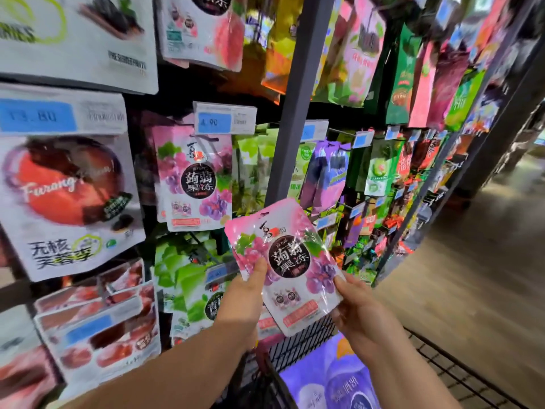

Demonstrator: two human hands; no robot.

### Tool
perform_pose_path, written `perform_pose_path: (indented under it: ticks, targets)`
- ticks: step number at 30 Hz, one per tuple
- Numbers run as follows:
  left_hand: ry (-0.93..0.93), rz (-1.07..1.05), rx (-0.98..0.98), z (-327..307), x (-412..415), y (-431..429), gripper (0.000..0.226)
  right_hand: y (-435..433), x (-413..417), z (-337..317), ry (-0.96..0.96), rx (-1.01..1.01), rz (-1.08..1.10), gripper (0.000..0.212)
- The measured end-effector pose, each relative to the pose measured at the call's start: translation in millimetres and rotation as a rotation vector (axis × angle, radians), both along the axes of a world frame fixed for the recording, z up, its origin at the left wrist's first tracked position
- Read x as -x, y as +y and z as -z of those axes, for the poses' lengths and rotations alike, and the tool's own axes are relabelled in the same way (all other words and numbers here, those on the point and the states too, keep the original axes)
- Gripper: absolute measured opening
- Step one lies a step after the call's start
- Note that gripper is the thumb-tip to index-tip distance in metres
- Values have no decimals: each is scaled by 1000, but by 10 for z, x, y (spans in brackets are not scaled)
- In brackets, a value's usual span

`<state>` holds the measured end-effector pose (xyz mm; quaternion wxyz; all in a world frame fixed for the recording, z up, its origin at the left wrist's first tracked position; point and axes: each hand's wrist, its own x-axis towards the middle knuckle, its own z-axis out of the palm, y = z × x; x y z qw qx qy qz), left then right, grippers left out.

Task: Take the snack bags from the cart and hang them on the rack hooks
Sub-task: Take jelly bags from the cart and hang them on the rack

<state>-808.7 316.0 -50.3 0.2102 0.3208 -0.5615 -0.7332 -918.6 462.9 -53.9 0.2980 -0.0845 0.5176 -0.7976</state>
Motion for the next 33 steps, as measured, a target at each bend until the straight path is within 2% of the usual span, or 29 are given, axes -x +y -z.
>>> perform_pose_path:
  ticks: [1,3,5,7,9,10,12,14,15,16,17,18,19,22,24,28,33]
  targets:
    - [-48,-6,50,-19,2,-29,31,-13,4,-40,91,-61,-9,29]
    - [-106,-61,112,-34,-13,-99,43,-89,-21,-140,239,-149,-59,24]
    - [-48,-89,116,-87,-28,-108,60,-186,-36,-201,344,-202,-128,6]
    - [27,-128,127,-177,-73,-100,69,-281,-75,-258,449,-273,-181,16]
    - [111,-156,123,-233,-112,-128,47,-372,-116,-310,545,-337,-244,27]
    - [131,-173,123,-229,-126,-171,34,-413,-124,-329,565,-352,-254,25]
    - [147,-225,117,-252,-175,-257,23,-525,-162,-355,583,-355,-286,23]
    - [134,-268,104,-276,-226,-315,28,-659,-219,-356,630,-358,-314,48]
    - [134,-288,108,-297,-271,-330,42,-720,-237,-358,634,-351,-303,57]
    - [125,-309,122,-293,-295,-373,63,-775,-250,-374,621,-331,-300,55]
    - [119,-322,131,-329,-335,-401,82,-831,-249,-390,601,-305,-314,46]
    - [102,-331,144,-334,-369,-457,89,-889,-239,-401,581,-278,-342,38]
    - [90,-342,160,-376,-420,-489,85,-948,-240,-418,573,-253,-370,37]
    - [108,-398,190,-516,-579,-566,48,-1132,-276,-503,604,-185,-449,46]
    - [47,-442,242,-517,-674,-660,40,-1259,-292,-559,611,-160,-465,40]
    - [-17,-545,262,-489,-844,-890,49,-1461,-202,-620,552,-93,-400,35]
    - [-23,-626,182,-455,-997,-1063,85,-1580,-112,-669,555,-71,-384,38]
